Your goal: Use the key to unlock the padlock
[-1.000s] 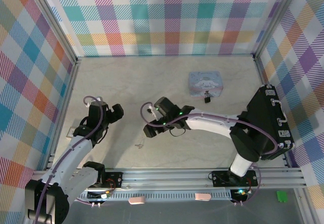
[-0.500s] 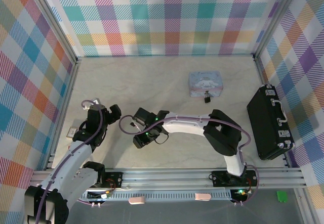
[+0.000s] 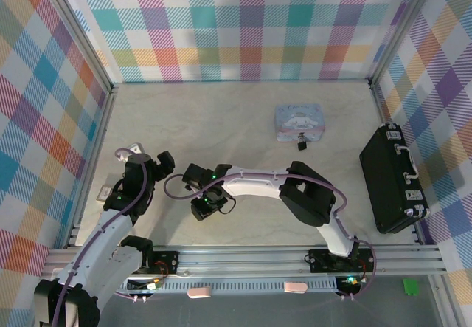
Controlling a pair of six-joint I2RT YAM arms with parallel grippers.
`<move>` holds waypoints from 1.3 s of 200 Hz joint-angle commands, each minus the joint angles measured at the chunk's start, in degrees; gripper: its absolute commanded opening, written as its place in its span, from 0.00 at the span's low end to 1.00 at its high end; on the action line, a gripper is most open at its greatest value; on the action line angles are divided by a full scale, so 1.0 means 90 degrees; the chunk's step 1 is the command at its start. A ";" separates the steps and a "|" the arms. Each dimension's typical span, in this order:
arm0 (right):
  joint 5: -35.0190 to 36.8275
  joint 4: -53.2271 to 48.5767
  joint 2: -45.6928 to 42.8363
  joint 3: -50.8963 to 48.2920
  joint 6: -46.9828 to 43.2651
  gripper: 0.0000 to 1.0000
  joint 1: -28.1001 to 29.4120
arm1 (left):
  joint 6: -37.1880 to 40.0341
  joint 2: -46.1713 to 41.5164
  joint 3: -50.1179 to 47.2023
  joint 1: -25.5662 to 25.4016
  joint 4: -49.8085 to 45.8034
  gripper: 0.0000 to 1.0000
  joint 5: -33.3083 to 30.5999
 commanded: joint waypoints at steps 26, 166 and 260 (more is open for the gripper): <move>0.0163 -0.0335 0.0168 0.0206 0.0164 0.37 0.0026 | -0.0094 -0.0110 -0.0100 -0.0052 -0.0077 1.00 -0.0158; 0.0105 -0.0472 0.0439 0.0432 0.0257 0.25 0.0056 | -0.0124 -0.0158 -0.0119 -0.0052 -0.0113 1.00 -0.0291; 0.0511 -0.0154 -0.0135 -0.0079 0.0388 0.05 -0.0007 | -0.0129 -0.0124 -0.0130 -0.0052 -0.0068 1.00 -0.0299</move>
